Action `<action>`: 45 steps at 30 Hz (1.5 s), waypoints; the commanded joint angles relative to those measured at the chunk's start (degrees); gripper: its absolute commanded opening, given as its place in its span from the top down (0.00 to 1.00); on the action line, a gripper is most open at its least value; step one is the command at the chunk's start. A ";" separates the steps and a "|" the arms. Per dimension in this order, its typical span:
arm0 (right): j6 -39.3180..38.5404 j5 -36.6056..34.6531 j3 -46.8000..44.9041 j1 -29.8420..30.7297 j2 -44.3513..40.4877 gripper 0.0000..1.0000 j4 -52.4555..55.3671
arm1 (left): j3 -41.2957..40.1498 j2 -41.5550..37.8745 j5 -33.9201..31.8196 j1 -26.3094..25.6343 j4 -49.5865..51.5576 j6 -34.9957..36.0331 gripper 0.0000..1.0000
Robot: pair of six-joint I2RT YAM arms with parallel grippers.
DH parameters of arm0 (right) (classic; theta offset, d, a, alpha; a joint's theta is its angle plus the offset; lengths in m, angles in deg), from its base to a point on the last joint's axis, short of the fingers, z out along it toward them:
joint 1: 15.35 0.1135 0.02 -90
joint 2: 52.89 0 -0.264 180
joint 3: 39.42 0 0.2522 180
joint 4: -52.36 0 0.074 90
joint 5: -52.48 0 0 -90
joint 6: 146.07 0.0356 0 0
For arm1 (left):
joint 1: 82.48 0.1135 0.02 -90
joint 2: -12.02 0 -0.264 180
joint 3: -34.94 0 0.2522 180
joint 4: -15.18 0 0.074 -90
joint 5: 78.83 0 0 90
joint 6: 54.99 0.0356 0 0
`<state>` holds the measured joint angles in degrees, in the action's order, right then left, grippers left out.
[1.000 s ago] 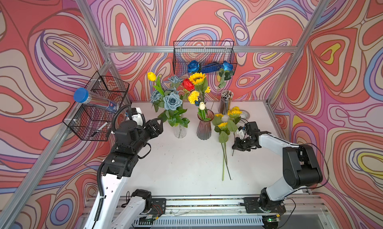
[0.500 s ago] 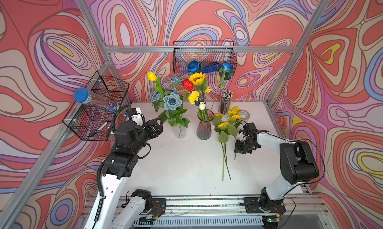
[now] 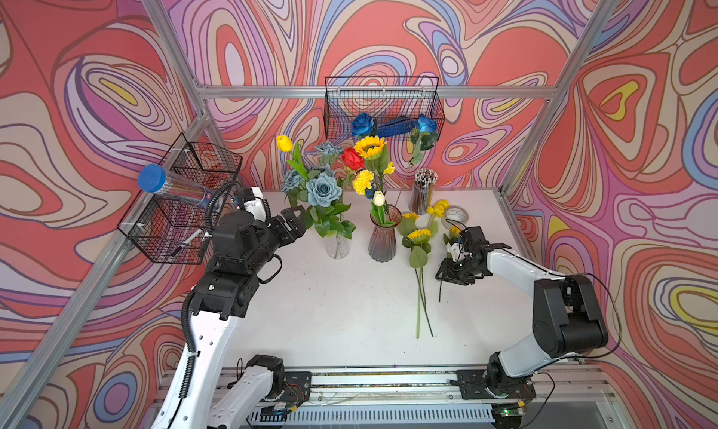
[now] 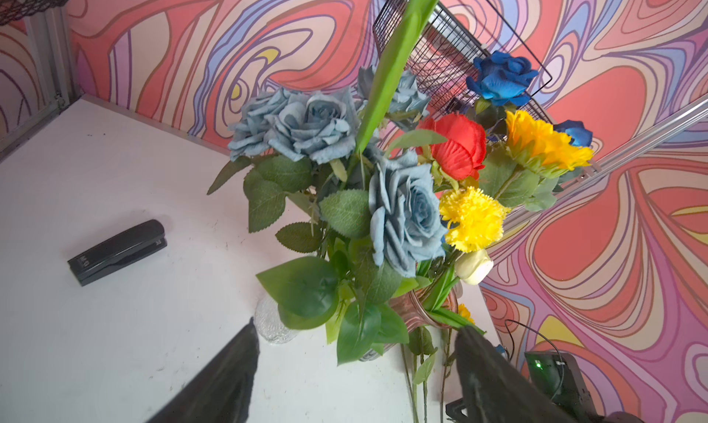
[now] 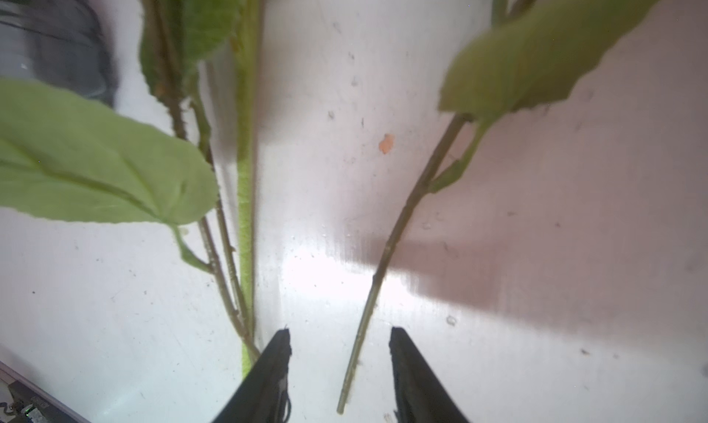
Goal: Pick out yellow flowers from the vase
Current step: Place the flower at the center of the board, then pick up the flower from the vase.
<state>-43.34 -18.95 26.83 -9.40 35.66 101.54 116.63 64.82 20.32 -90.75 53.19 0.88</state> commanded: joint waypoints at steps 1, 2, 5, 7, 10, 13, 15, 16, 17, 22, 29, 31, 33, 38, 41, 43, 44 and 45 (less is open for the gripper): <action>-0.47 -1.97 -0.73 -0.28 -5.32 0.52 -2.29 | 1.50 1.85 4.08 1.98 -5.36 -0.53 0.14; -0.41 -2.36 -1.09 -0.25 -6.87 0.52 -3.20 | 1.69 2.55 5.30 2.78 -6.31 -1.20 0.14; -1.09 -4.50 -2.53 -0.26 -13.02 0.52 -5.82 | 2.09 4.66 9.36 5.39 -8.67 -3.62 0.14; -1.18 -6.23 -4.06 -0.26 -18.26 0.51 -8.60 | 2.13 5.76 11.00 6.78 -11.57 -4.82 0.14; -0.27 -6.19 -7.78 -0.20 -26.95 0.49 -14.96 | 2.90 7.28 12.89 7.69 -13.66 -5.07 0.14; -0.38 -8.43 -9.26 -0.21 -32.06 0.48 -16.52 | 3.56 8.83 16.47 7.92 -17.92 -4.90 0.13; -0.59 -8.65 -9.26 -0.23 -33.12 0.48 -16.35 | 2.94 9.54 18.79 7.92 -22.74 -5.16 0.12; -0.60 -8.17 -9.38 -0.17 -33.27 0.47 -16.56 | 2.90 9.97 18.98 7.92 -24.30 -5.17 0.11; -0.60 -7.75 -9.42 -0.21 -33.31 0.47 -16.68 | 3.05 10.55 18.68 7.92 -25.03 -4.99 0.11; -0.67 -7.03 -9.23 -0.24 -33.12 0.47 -16.35 | 5.69 14.44 16.60 7.92 -25.76 -2.72 0.11; -0.95 -6.03 -9.07 -0.21 -32.05 0.47 -16.09 | 10.96 21.73 19.72 7.92 -28.10 -1.39 0.23; -0.95 -6.23 -9.14 -0.27 -32.11 0.46 -16.24 | 12.71 23.48 19.93 7.92 -26.96 -0.94 0.32; -0.95 -6.34 -9.07 -0.18 -32.20 0.46 -16.35 | 13.93 24.72 20.38 7.93 -26.40 -0.80 0.38; -1.04 -6.31 -8.98 -0.20 -31.69 0.46 -16.26 | 14.76 25.92 20.64 7.92 -27.50 -1.57 0.55; -1.04 -6.43 -9.06 -0.26 -31.68 0.45 -16.26 | 15.39 26.31 20.55 7.92 -27.03 -1.64 0.71; -1.04 -6.35 -9.16 -0.27 -31.60 0.45 -16.34 | 15.73 26.31 20.47 7.92 -26.80 -1.58 0.76; -1.04 -6.26 -9.15 -0.19 -31.68 0.45 -16.35 | 15.83 26.31 20.38 7.92 -26.74 -1.57 0.77; -1.04 -6.26 -9.23 -0.24 -31.57 0.45 -16.35 | 15.99 26.31 20.24 7.92 -26.60 -1.59 0.79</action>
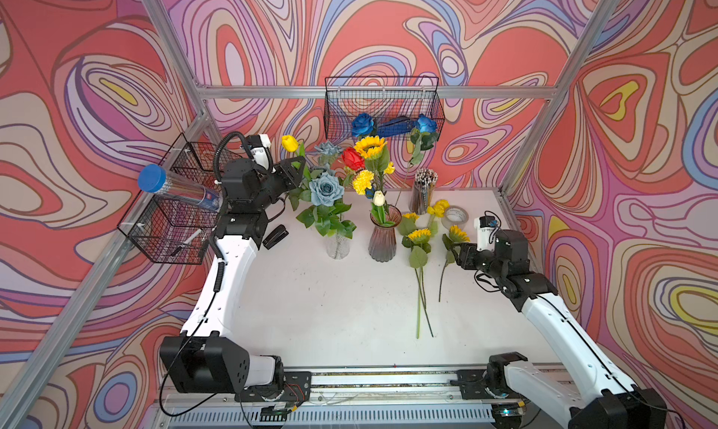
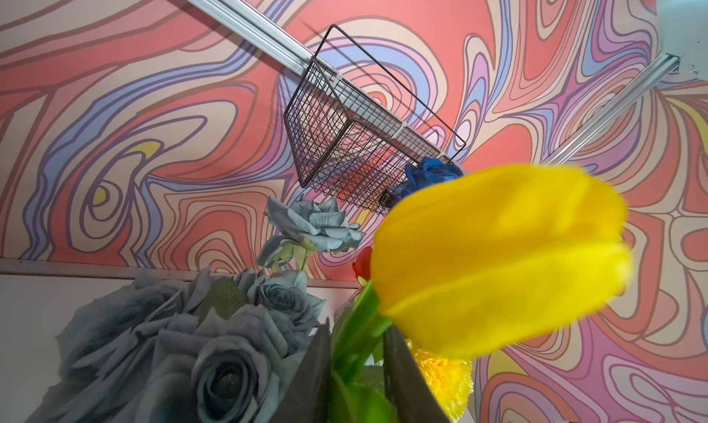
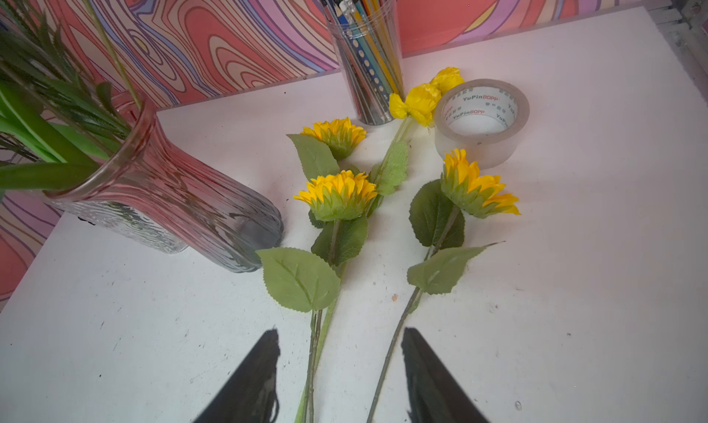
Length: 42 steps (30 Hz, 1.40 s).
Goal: Pick out yellow flowers from the vase
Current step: Pick up the flower from the vase.
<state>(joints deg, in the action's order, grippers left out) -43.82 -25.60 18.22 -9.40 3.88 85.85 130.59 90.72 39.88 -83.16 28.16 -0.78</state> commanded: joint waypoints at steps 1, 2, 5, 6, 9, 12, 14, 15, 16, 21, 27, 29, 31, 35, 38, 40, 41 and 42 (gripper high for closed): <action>-0.56 0.38 -0.61 -0.22 0.24 0.45 -0.65 | 2.28 0.32 0.48 0.34 -1.30 0.12 0.81; -0.56 0.47 -0.67 -0.20 0.33 0.45 -0.65 | 2.63 0.32 0.39 0.34 -0.94 0.34 0.84; -0.55 0.50 -0.72 -0.22 0.20 0.45 -0.61 | 3.61 0.19 0.01 0.34 0.18 0.93 0.92; -0.56 0.50 -0.81 -0.22 0.18 0.45 -0.65 | 4.03 0.19 -0.11 0.33 0.53 1.26 0.94; -0.56 0.48 -0.81 -0.23 0.09 0.44 -0.44 | 5.11 -0.03 -0.70 0.34 1.76 2.14 1.00; -0.47 0.60 -0.90 -0.20 0.11 0.44 -0.39 | 6.35 -0.12 -1.11 0.42 3.08 3.18 1.00; -0.48 0.72 -0.86 -0.22 0.05 0.44 -0.30 | 7.19 -0.07 -1.42 0.42 3.99 3.85 1.00; -0.41 0.72 -0.90 -0.23 -0.04 0.44 -0.22 | 7.53 -0.11 -1.59 0.42 4.34 4.12 1.00; -0.47 0.73 -0.89 -0.22 -0.07 0.44 -0.21 | 7.81 -0.17 -1.77 0.42 4.61 4.47 1.00; -0.55 0.76 -0.70 -0.25 -0.15 0.44 -0.04 | 11.33 -0.42 -2.63 0.68 7.44 6.72 1.00; -0.49 0.96 -0.88 -0.17 -0.14 0.44 -0.13 | 16.32 -1.24 -1.50 1.22 10.69 8.44 1.00; -0.47 1.07 -0.96 -0.16 -0.20 0.44 -0.13 | 17.52 -1.89 -1.31 1.30 11.35 8.87 1.00; -0.47 1.10 -0.94 -0.23 -0.27 0.44 -0.13 | 18.82 -2.64 -0.93 1.35 12.17 9.49 1.00; -0.56 1.08 -0.96 -0.22 -0.83 0.44 -0.21 | 21.64 -4.58 -0.21 1.35 13.94 10.94 1.00; -0.65 1.08 -0.88 -0.22 -0.93 0.44 -0.26 | 25.28 -6.03 0.30 1.39 17.10 12.76 1.00; -0.75 1.44 -0.95 -0.22 -1.03 0.44 -0.45 | 27.13 -7.47 0.99 1.39 18.77 13.89 1.00; -0.65 1.60 -0.94 -0.21 -1.05 0.44 -0.64 | 27.75 -8.03 1.57 1.39 19.02 14.11 1.00; -0.65 1.78 -0.98 -0.20 -1.14 0.44 -0.81 | 28.37 -8.70 2.42 1.39 19.39 14.10 1.00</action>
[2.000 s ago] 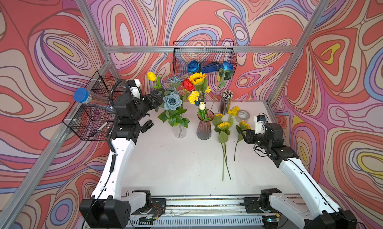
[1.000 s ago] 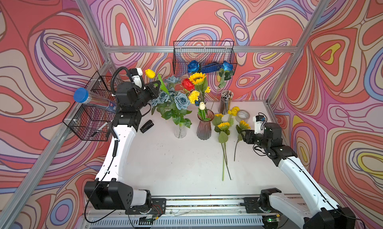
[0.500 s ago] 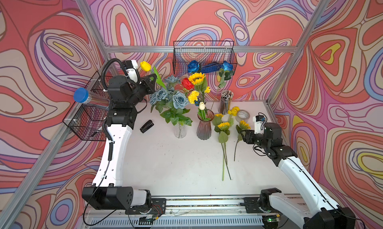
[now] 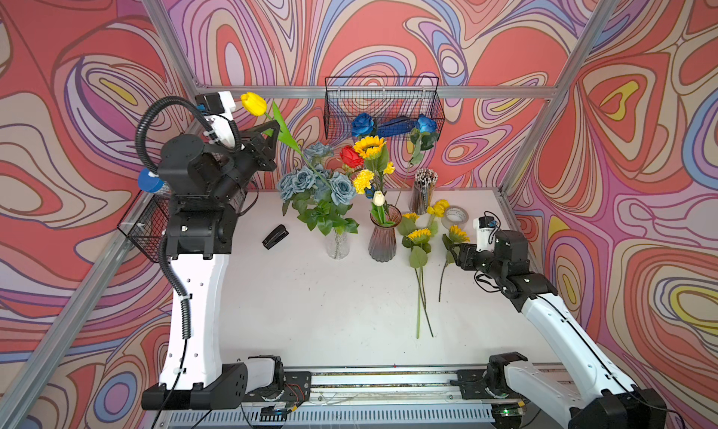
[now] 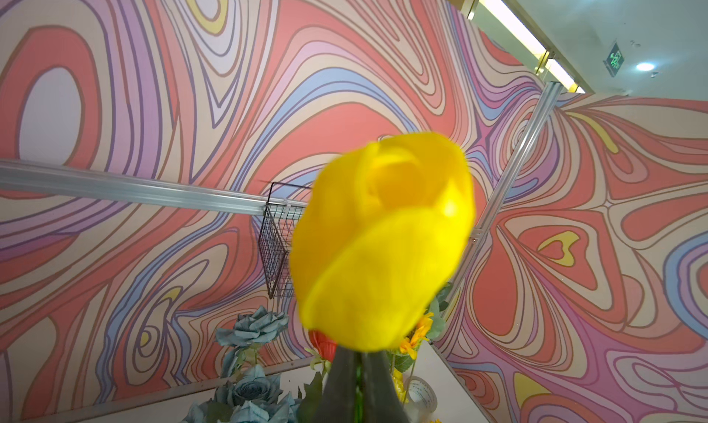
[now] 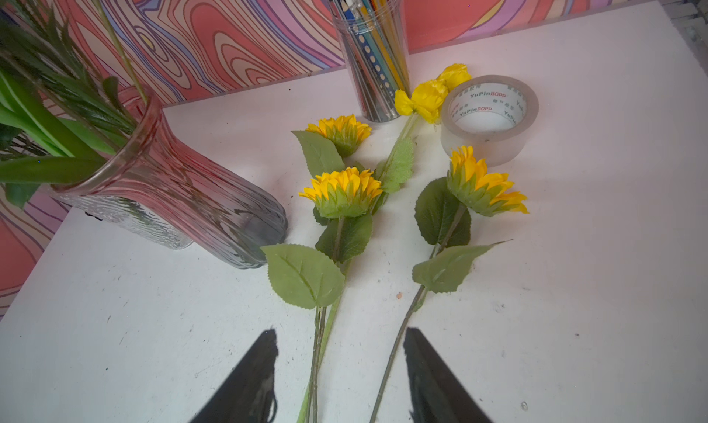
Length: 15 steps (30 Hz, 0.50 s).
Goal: Pick out yellow flowers from the vase
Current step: Pick up the flower from the vase.
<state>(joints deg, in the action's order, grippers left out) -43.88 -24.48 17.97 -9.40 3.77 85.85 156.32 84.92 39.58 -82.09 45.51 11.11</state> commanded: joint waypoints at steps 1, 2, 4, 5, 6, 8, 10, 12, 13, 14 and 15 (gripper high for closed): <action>-0.56 0.87 -0.71 -0.17 -1.12 0.43 -0.91 | 3.22 -3.46 4.08 0.32 2.18 1.99 1.00; -0.54 0.93 -0.70 -0.16 -1.19 0.43 -1.08 | 3.61 -3.76 5.46 0.32 2.38 1.49 1.00; -0.45 1.48 -0.71 -0.17 -1.38 0.43 -1.72 | 3.71 -4.66 8.94 0.32 1.99 -0.23 1.00; -0.28 1.72 -0.79 -0.22 -1.53 0.43 -2.05 | 3.39 -4.99 10.80 0.32 1.59 -1.12 1.00; -0.02 2.17 -0.83 -0.19 -1.76 0.43 -2.67 | 2.67 -5.39 13.05 0.32 0.84 -2.30 1.00; 0.03 4.45 -1.05 -0.23 -2.53 0.42 -4.28 | -0.21 -6.47 17.57 0.32 -1.00 -5.13 1.00; 0.50 8.13 -1.84 -0.18 -3.85 0.40 -7.02 | -4.80 -7.86 22.07 0.32 -6.31 -8.68 1.00; 1.44 13.79 -2.96 -0.21 -4.74 0.35 -10.91 | -10.17 -9.09 25.28 0.28 -11.07 -12.75 1.00; 1.97 18.40 -3.54 -0.20 -4.81 0.30 -13.63 | -13.14 -9.71 26.66 0.30 -13.73 -14.86 1.00; 2.60 22.90 -3.93 -0.17 -4.50 0.22 -16.26 | -15.35 -9.96 27.73 0.24 -15.32 -16.25 1.00; 3.60 27.56 -4.21 -0.19 -3.98 0.14 -19.20 | -17.68 -10.21 29.06 0.24 -17.01 -17.70 1.00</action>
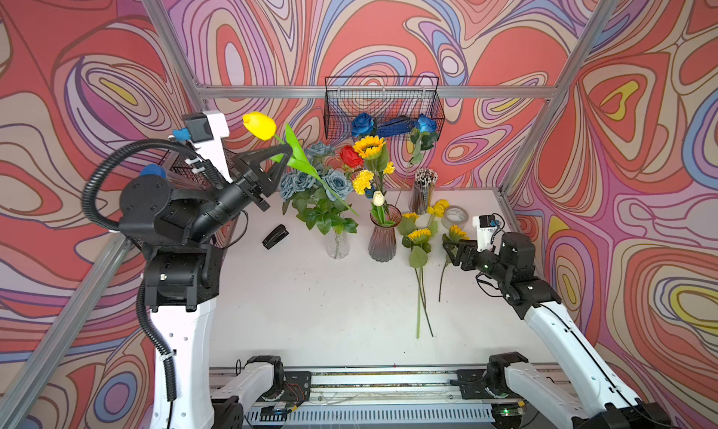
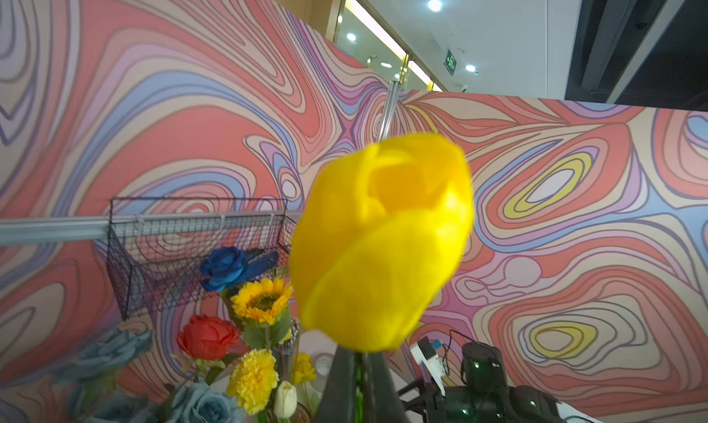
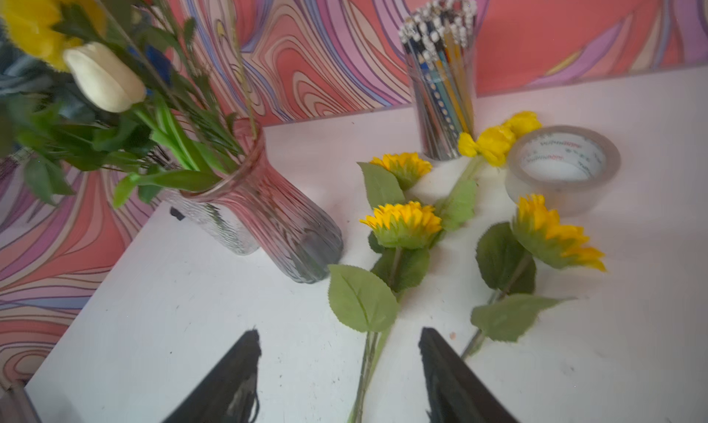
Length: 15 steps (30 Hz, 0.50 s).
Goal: Pick out yellow flowers from the vase
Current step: Pick up the flower from the vase.
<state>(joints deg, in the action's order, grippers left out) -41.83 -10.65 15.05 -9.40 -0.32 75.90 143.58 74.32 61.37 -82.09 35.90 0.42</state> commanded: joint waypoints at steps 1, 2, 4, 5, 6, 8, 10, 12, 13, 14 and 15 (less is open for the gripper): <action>3.27 18.10 -1.57 -0.18 0.85 0.09 -12.49 | -6.91 0.26 8.16 0.23 -8.62 -8.15 1.00; 5.03 21.11 -1.89 -0.18 1.47 0.08 -15.63 | -8.81 0.07 8.72 0.10 -9.69 -9.23 1.00; 9.03 25.68 -2.48 -0.16 2.49 0.06 -21.98 | -12.36 -0.31 9.31 -0.74 -11.68 -10.41 1.00; 10.74 27.43 -2.83 -0.10 2.75 0.05 -25.20 | -13.61 -0.49 8.95 -1.56 -11.71 -10.29 1.00; 12.62 29.09 -3.23 -0.02 2.94 0.04 -28.48 | -14.83 -0.53 8.73 -2.76 -11.48 -9.84 1.00; 14.69 31.43 -3.23 0.64 3.47 0.02 -32.62 | -16.00 -0.21 7.51 -6.14 -8.98 -7.37 1.00; 14.98 33.52 -1.99 2.01 4.79 0.02 -33.22 | -16.19 0.92 5.62 -10.69 -4.08 -2.98 1.00; 14.16 34.86 -0.58 4.05 6.28 0.02 -31.93 | -16.83 2.15 4.04 -14.47 -2.16 -0.85 1.00; 13.09 34.93 0.09 5.63 7.04 0.02 -30.79 | -17.29 2.77 3.40 -16.23 -1.91 -0.20 1.00; 11.61 34.71 0.83 7.46 7.72 0.02 -29.02 | -17.71 3.21 2.69 -17.61 -1.94 0.15 1.00; 9.36 34.06 2.04 9.66 8.65 0.02 -26.29 | -17.95 3.80 1.91 -19.17 -1.71 0.75 1.00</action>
<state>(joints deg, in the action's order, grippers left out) -30.00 20.37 14.30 -3.47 6.68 47.88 126.81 76.90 65.46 -98.66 33.03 -2.05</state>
